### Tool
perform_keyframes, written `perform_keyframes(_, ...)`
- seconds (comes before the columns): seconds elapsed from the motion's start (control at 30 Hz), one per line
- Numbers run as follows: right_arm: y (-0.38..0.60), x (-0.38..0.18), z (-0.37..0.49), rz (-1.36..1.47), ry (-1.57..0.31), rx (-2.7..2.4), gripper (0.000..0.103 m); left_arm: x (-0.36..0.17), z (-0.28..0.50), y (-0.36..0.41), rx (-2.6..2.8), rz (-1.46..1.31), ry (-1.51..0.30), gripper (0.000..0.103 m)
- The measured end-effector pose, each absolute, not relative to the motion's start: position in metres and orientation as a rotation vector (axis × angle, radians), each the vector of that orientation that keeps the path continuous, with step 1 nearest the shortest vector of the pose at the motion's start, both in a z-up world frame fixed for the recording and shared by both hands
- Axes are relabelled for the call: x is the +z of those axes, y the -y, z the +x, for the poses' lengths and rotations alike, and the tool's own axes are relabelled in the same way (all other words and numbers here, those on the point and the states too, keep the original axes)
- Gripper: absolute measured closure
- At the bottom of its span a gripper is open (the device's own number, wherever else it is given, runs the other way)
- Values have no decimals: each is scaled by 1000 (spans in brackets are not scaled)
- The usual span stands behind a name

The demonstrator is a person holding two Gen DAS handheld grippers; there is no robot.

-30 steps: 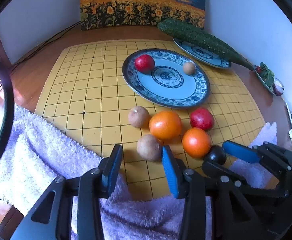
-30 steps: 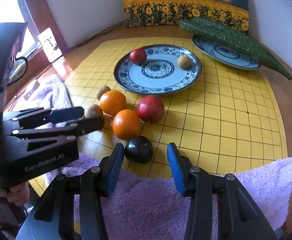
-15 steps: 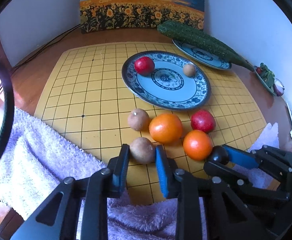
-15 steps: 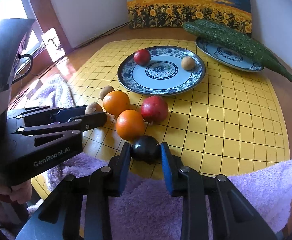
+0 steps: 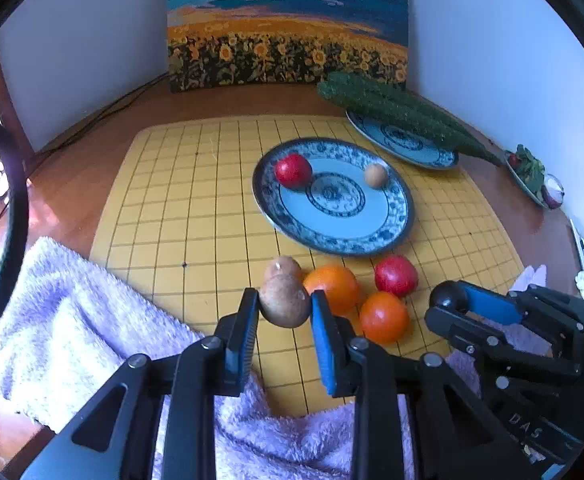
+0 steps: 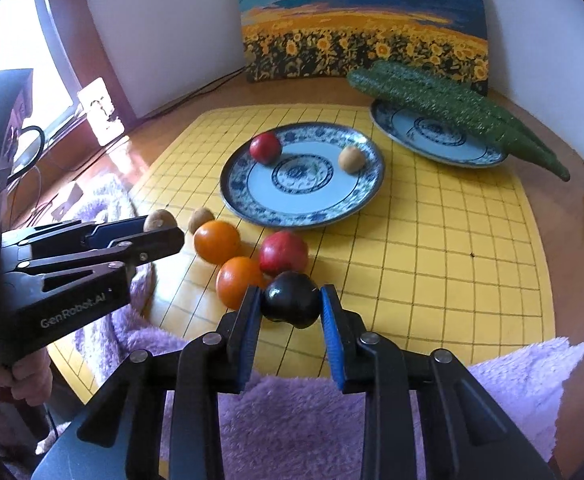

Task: Organize fruits
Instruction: 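Grasp the dark plum with the right tool while the left tool grasps a potato, then carry plum and potato onto the patterned plate and open both tools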

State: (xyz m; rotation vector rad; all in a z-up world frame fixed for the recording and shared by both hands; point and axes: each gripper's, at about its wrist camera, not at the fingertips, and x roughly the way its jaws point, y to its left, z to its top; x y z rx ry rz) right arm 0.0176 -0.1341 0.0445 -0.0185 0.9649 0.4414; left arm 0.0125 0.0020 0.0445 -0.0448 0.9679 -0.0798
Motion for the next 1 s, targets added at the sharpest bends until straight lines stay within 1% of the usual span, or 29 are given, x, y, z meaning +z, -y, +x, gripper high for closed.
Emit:
perform_keyframes(0.57,137,53,37,-13,-934,437,72,56,30,3,-76,-37,-939,76)
perform_keyframes(1.0,138,62,53,-10,-893,442,72,54,53,6,-88,-30,-938,76)
